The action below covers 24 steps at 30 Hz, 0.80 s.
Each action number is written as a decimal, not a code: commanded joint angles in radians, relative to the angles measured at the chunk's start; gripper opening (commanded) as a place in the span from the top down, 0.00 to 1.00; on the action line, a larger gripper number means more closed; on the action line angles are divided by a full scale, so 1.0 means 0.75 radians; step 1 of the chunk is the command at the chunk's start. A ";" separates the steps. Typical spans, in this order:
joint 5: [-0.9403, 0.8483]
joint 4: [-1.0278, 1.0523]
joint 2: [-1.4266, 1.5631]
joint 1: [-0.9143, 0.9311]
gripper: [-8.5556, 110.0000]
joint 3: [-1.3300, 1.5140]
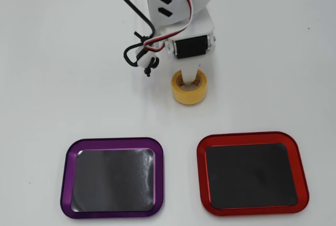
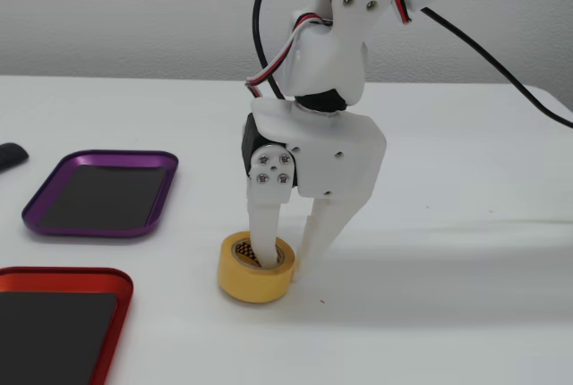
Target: Grasp a tape and put it in the right purple dish.
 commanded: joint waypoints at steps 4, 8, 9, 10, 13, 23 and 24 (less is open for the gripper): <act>-0.004 0.110 0.372 -0.008 0.93 -0.016; -0.006 0.106 0.779 0.004 0.93 0.012; -0.006 0.092 0.873 0.010 0.93 0.045; -0.008 0.090 0.961 0.012 0.93 0.080; -0.078 -0.014 1.172 0.014 0.93 0.211; -0.481 -1.023 1.252 0.174 0.93 0.933; -0.481 -1.094 1.239 0.182 0.93 0.963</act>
